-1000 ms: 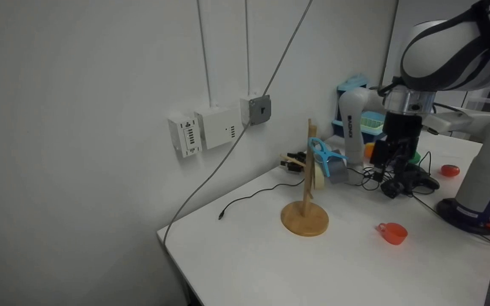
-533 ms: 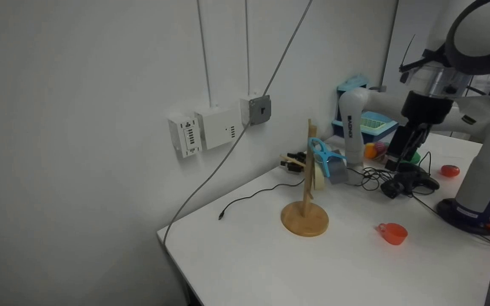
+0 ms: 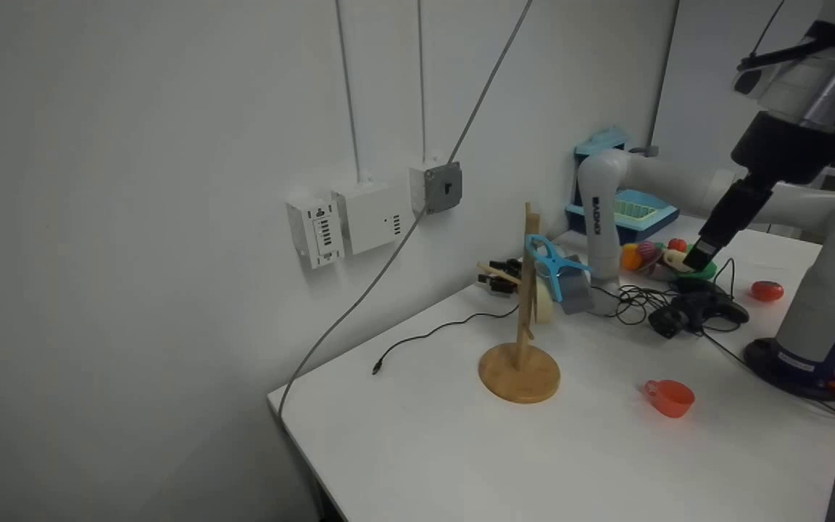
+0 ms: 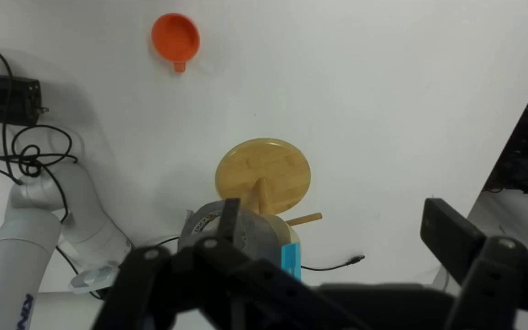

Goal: Take the cup off the wooden stand and put it on the table

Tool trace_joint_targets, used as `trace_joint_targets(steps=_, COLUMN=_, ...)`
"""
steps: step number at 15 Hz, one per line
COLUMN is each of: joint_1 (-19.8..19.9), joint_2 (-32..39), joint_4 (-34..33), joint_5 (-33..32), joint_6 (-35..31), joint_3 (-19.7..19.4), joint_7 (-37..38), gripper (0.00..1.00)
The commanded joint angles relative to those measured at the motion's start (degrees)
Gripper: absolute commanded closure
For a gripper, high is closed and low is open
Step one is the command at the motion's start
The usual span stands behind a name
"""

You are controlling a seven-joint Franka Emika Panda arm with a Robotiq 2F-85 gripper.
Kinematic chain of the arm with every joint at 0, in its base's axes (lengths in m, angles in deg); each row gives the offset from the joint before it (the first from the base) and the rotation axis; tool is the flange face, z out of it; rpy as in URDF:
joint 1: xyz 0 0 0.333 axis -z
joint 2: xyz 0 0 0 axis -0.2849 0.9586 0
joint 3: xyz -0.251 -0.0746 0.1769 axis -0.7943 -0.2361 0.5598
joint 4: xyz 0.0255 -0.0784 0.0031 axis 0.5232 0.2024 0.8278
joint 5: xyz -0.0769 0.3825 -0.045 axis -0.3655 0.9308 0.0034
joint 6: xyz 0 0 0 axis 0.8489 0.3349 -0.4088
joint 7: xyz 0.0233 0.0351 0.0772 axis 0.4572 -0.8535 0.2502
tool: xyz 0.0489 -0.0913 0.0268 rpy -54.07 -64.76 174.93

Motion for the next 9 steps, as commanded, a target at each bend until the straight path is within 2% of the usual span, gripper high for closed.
trace_joint_targets(steps=1, joint_1=-1.65, joint_2=-1.38, joint_4=0.94, joint_5=-0.05, joint_6=-0.29, joint_3=-1.41, joint_7=-0.15, gripper=0.00)
trace_joint_targets(steps=4, joint_1=-2.14, joint_2=-4.13, joint_4=2.90, joint_5=0.18, joint_6=-0.41, joint_3=-1.73, joint_7=-0.61, gripper=0.00)
trace_joint_targets(steps=9, joint_1=-2.17, joint_2=-4.48, joint_4=3.40, joint_5=0.18, joint_6=-0.46, joint_3=-1.80, joint_7=-0.69, gripper=0.00)
